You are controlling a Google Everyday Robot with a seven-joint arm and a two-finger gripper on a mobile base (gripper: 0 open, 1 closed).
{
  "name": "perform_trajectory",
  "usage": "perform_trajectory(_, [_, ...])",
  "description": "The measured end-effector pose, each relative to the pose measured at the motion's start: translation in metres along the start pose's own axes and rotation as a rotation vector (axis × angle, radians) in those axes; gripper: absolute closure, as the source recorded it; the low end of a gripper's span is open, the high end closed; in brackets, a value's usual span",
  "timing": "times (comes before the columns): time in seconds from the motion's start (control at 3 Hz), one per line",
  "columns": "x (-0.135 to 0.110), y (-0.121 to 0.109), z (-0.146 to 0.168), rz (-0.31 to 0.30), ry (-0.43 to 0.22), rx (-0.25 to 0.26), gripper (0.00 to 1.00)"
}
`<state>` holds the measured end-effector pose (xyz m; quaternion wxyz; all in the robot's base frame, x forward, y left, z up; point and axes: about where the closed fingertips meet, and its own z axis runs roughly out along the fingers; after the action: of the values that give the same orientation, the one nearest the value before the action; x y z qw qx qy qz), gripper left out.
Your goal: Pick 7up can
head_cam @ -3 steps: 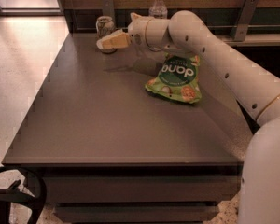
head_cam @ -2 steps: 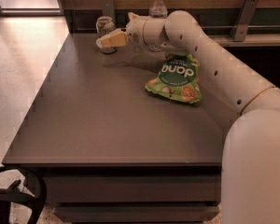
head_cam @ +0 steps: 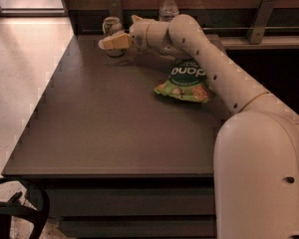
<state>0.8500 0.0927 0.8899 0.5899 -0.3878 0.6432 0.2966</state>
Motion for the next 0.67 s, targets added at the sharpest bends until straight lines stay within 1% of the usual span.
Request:
perform_trajectory(0.33, [0.0100,0.0012,0.0187,0.049,-0.027,-0.007,0.16])
perform_trajectory(0.67, [0.0110,0.0035,0.0219,0.051,-0.028,-0.011,0.40])
